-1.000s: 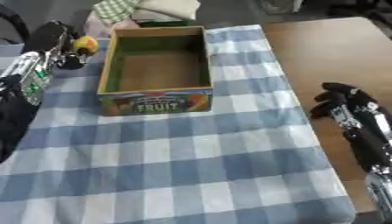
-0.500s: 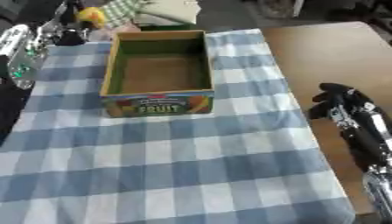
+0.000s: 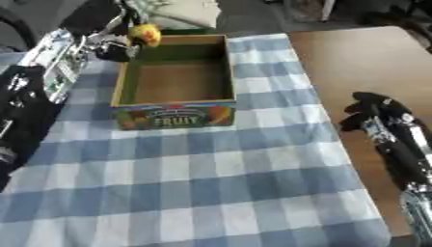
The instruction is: Pick up objects on the table and place them in the box.
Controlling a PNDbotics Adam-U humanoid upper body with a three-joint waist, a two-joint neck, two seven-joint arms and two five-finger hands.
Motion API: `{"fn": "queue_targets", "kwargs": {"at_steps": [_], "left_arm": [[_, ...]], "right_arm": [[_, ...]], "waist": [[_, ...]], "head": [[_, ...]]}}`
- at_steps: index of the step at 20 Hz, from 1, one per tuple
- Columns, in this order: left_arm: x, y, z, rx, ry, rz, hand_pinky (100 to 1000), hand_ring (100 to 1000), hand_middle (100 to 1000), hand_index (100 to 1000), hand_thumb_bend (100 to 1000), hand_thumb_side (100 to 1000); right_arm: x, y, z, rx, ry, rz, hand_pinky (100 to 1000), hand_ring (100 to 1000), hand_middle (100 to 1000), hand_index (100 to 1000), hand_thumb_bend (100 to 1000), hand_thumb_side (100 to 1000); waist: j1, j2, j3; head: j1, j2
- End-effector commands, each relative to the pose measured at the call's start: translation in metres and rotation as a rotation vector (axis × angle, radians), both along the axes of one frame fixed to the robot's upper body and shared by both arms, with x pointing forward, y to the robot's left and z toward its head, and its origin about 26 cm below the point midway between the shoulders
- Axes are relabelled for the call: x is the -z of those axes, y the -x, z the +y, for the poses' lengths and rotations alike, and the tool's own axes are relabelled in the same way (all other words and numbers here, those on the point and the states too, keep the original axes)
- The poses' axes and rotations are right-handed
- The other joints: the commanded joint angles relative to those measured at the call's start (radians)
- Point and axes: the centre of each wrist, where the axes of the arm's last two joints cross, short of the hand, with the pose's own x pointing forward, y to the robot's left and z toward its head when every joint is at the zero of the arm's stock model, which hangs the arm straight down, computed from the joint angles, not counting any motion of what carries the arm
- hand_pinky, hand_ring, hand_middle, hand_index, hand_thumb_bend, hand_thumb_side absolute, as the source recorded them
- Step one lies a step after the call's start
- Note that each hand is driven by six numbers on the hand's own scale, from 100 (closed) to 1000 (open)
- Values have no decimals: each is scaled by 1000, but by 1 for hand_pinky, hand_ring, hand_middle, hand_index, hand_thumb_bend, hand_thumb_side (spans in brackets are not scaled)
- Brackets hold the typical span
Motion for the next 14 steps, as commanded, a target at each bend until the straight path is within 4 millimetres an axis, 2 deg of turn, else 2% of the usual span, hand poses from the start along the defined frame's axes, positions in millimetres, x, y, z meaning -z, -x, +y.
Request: {"fn": "queue_targets", "kwargs": {"at_steps": [1, 2, 4, 7, 8, 9, 14], "left_arm": [[-3, 0, -6, 35, -45, 20, 573, 423, 352, 389, 100, 114], [1, 0, -7, 42, -52, 47, 575, 429, 361, 399, 100, 120], [5, -1, -8, 58, -65, 90, 593, 477, 441, 490, 116, 162], [5, 1, -9, 92, -51, 115, 624, 544, 538, 602, 451, 302], [4, 3, -9, 106, -36, 116, 634, 561, 566, 629, 528, 371], [3, 4, -9, 118, -16, 117, 640, 572, 586, 653, 562, 431], [-13, 17, 1, 149, 109, 81, 652, 584, 606, 680, 688, 557]], "right_arm": [[-8, -1, -3, -2, 7, -24, 581, 571, 598, 783, 100, 522], [-8, -1, -2, -3, 7, -24, 581, 571, 598, 783, 100, 522], [-8, -1, -2, -5, 6, -24, 581, 571, 597, 783, 100, 523], [-8, -1, -2, -5, 6, -24, 581, 571, 597, 783, 100, 523], [-8, -1, -2, -5, 5, -24, 581, 571, 597, 783, 100, 523], [-8, -1, -2, -4, 5, -24, 581, 571, 597, 783, 100, 524], [-7, -1, -3, 2, 4, -21, 581, 571, 597, 783, 100, 525]], "waist": [[-5, -21, -2], [-5, -21, -2], [-6, -21, -1], [-7, -21, 1], [-7, -21, 3], [-8, -21, 4], [-9, -22, 14]], "head": [[3, -6], [3, -6], [2, -7], [2, -8], [1, -8], [1, -9], [-3, -11]]}}
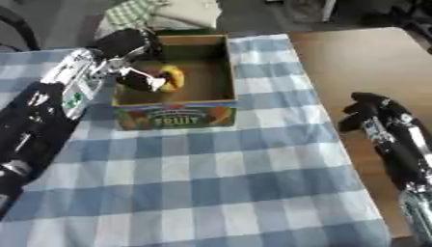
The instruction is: Pick up objects on the table and place them in the box.
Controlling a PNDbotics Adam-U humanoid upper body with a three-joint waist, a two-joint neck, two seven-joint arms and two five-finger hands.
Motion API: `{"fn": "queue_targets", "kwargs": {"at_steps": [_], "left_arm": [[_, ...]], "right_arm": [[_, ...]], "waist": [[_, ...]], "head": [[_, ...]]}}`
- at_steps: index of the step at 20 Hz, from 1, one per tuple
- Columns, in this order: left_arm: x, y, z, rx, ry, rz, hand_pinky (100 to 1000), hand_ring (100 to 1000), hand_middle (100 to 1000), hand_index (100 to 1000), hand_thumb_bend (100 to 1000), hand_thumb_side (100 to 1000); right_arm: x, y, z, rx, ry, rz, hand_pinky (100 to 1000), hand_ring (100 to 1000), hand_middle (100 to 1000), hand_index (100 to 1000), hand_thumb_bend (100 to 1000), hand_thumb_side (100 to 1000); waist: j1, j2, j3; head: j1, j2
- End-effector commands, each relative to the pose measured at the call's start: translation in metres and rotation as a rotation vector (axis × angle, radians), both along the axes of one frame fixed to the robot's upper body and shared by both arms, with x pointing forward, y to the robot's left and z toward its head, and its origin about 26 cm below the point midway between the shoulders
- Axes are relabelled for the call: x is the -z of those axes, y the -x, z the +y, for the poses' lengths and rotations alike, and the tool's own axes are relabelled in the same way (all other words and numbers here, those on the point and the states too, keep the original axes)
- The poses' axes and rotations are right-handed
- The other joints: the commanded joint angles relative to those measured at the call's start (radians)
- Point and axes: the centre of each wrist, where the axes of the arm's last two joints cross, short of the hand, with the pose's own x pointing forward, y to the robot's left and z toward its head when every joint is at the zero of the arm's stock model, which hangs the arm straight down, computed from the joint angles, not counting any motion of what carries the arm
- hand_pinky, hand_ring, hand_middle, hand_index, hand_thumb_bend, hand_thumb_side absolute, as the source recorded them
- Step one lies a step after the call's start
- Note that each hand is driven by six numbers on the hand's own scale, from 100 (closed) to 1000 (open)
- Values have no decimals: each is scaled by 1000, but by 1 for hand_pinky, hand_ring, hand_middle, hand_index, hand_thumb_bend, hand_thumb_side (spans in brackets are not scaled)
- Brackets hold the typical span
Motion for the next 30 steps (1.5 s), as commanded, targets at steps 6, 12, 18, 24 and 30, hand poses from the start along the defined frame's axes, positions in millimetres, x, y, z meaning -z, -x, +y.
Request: {"fn": "queue_targets", "kwargs": {"at_steps": [6, 12, 18, 24, 30], "left_arm": [[-54, 36, 40, -8, 341, -158, 632, 547, 577, 654, 648, 553], [-43, 69, 79, -45, 766, -137, 611, 516, 549, 623, 635, 532], [0, 98, 112, -127, 1120, -59, 614, 518, 552, 622, 626, 540], [21, 116, 132, -204, 1254, -48, 618, 522, 557, 626, 622, 541], [37, 120, 145, -274, 1310, -40, 612, 514, 547, 618, 609, 538]], "right_arm": [[-5, 0, -6, 17, 2, -14, 581, 570, 597, 782, 100, 527], [-1, 2, -8, 29, -2, -3, 581, 570, 597, 782, 100, 528], [2, 3, -11, 39, -5, 5, 581, 570, 596, 782, 100, 529], [2, 3, -12, 46, -7, 5, 581, 570, 596, 782, 100, 529], [3, 3, -13, 55, -11, 6, 581, 569, 596, 782, 100, 533]], "waist": [[-10, -26, 27], [-15, -37, 66], [-20, -42, 93], [-20, -42, 101], [-20, -42, 122]], "head": [[-16, -7], [-29, 0], [-40, 7], [-47, 12], [-59, 12]]}}
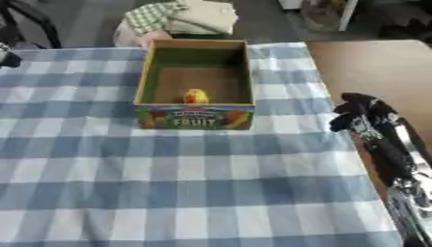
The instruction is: Pick up objects on the table and place them in the box.
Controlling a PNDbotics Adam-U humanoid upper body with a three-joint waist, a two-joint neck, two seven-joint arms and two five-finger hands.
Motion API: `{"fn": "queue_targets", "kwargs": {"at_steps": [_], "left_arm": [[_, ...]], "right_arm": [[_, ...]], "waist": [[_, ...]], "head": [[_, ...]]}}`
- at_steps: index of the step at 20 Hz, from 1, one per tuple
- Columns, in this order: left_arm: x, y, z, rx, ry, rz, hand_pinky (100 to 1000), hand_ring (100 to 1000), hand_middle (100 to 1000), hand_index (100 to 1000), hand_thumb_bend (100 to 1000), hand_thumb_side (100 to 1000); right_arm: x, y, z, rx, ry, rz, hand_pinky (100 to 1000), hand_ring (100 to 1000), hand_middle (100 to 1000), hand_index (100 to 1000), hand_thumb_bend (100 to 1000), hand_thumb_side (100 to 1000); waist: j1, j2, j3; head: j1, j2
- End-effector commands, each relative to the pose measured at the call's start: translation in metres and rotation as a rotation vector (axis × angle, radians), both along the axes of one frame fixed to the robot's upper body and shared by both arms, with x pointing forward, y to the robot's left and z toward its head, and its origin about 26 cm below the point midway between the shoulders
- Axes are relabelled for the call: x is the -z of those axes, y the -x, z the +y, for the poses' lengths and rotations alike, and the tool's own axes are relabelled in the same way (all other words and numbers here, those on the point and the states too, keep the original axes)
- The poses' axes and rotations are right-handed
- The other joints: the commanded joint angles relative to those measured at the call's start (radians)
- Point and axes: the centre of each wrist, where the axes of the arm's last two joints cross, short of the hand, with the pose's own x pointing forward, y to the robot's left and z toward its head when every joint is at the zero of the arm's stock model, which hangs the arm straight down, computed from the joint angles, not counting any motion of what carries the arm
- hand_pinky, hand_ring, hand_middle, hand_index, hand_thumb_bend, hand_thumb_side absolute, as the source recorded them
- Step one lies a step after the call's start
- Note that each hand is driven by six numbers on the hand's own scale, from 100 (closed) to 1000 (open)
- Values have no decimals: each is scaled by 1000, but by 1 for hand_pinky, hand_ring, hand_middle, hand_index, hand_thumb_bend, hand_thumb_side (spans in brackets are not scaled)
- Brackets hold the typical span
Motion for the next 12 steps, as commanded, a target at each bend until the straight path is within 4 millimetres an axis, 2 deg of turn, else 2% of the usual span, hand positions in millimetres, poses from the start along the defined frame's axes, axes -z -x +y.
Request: {"fn": "queue_targets", "kwargs": {"at_steps": [1, 4, 12], "left_arm": [[5, 8, 17, -56, 44, -5, 612, 514, 546, 618, 608, 538], [19, 20, 24, -78, 78, 4, 611, 512, 544, 617, 607, 539], [25, 27, 21, -78, 111, -2, 609, 509, 540, 614, 604, 535]], "right_arm": [[-7, 0, -5, 13, 3, -19, 581, 569, 596, 782, 100, 533], [-6, 0, -4, 12, 2, -18, 581, 569, 596, 782, 100, 531], [-6, 0, -4, 11, 3, -17, 581, 569, 596, 782, 100, 529]], "waist": [[-2, -18, 9], [-4, -20, 7], [-2, -19, 11]], "head": [[-12, 5], [-10, 6], [-10, 19]]}}
